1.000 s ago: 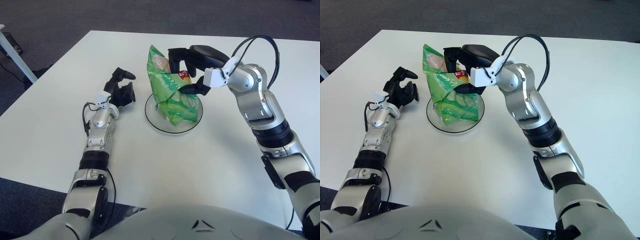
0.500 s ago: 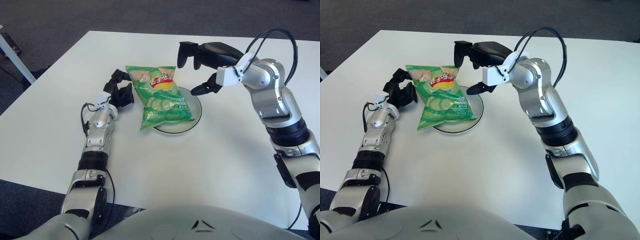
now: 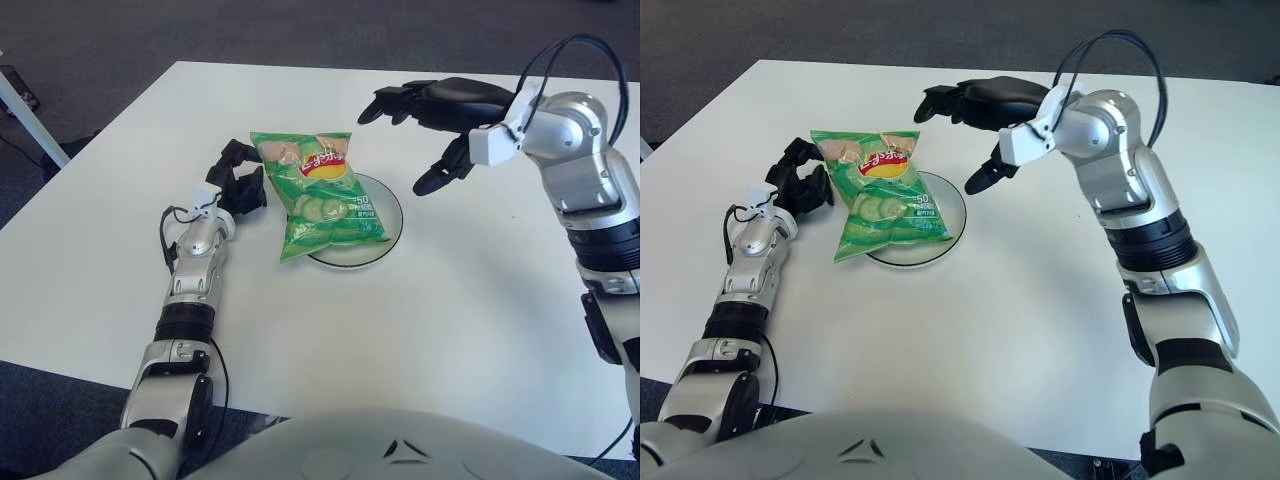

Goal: Put the snack into the plate.

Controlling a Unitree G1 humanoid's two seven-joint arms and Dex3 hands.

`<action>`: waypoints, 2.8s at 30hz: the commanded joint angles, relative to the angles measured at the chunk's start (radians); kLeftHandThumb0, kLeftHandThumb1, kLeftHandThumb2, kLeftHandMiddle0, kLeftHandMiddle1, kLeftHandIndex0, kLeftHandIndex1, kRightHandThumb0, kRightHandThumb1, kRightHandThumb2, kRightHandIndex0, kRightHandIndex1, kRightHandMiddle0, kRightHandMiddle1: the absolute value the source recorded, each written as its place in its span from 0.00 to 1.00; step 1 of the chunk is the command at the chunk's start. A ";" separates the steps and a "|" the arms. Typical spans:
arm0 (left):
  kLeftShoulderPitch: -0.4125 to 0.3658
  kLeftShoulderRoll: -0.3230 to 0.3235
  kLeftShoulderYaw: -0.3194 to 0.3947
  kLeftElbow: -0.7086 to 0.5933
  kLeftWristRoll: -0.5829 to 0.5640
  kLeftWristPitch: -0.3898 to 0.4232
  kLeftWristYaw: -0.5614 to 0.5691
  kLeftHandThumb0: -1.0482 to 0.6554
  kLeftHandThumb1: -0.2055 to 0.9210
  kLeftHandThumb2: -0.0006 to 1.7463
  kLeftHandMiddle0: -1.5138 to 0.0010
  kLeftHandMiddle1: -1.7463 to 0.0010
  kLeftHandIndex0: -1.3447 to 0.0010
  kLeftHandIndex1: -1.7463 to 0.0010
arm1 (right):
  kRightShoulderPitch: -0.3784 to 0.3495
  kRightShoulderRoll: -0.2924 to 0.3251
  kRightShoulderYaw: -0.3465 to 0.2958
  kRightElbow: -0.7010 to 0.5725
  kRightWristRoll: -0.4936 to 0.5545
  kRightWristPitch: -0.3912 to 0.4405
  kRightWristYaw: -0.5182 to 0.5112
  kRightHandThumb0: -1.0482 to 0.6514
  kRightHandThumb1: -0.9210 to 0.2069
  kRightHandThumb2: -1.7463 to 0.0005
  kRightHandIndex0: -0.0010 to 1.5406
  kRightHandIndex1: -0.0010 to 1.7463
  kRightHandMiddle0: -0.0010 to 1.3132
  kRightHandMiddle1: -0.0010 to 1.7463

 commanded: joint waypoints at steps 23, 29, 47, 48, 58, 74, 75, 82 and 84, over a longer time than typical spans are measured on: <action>0.060 -0.021 -0.004 0.052 0.004 -0.007 0.003 0.39 0.77 0.50 0.29 0.00 0.74 0.00 | 0.041 -0.112 -0.095 0.095 0.001 -0.101 -0.015 0.00 0.13 0.85 0.00 0.00 0.00 0.00; 0.059 -0.022 -0.001 0.049 -0.001 0.000 0.004 0.39 0.78 0.50 0.30 0.00 0.74 0.00 | 0.131 -0.177 -0.156 0.083 -0.020 -0.079 -0.043 0.00 0.10 0.85 0.00 0.00 0.00 0.00; 0.060 -0.007 0.001 0.060 0.005 -0.015 0.000 0.39 0.78 0.49 0.29 0.00 0.74 0.00 | 0.355 0.015 -0.250 0.066 -0.100 0.124 -0.442 0.12 0.00 0.79 0.15 0.07 0.00 0.29; 0.061 -0.007 0.001 0.058 0.006 -0.014 0.001 0.39 0.78 0.49 0.29 0.00 0.74 0.00 | 0.364 0.035 -0.264 0.063 -0.085 0.137 -0.460 0.14 0.00 0.78 0.15 0.07 0.00 0.30; 0.066 -0.003 0.003 0.044 0.009 0.007 0.009 0.39 0.76 0.51 0.28 0.00 0.73 0.00 | 0.425 0.196 -0.367 -0.002 0.083 0.390 -0.507 0.29 0.09 0.62 0.14 0.45 0.00 0.66; 0.072 0.001 0.011 0.033 0.006 0.020 0.011 0.38 0.74 0.52 0.29 0.00 0.72 0.00 | 0.550 0.394 -0.518 -0.038 0.396 0.490 -0.571 0.41 0.00 0.70 0.21 0.75 0.15 1.00; 0.074 0.001 0.012 0.029 0.007 0.024 0.012 0.38 0.74 0.52 0.29 0.00 0.72 0.00 | 0.557 0.400 -0.521 -0.039 0.406 0.495 -0.576 0.41 0.00 0.70 0.22 0.76 0.15 1.00; 0.078 -0.001 0.014 0.015 0.004 0.051 0.013 0.38 0.74 0.53 0.29 0.00 0.72 0.00 | 0.582 0.442 -0.540 -0.020 0.471 0.511 -0.608 0.41 0.01 0.70 0.26 0.83 0.16 1.00; 0.075 0.000 0.015 0.014 0.003 0.058 0.013 0.38 0.74 0.53 0.29 0.00 0.72 0.00 | 0.585 0.451 -0.542 -0.011 0.484 0.509 -0.617 0.41 0.03 0.67 0.27 0.85 0.17 1.00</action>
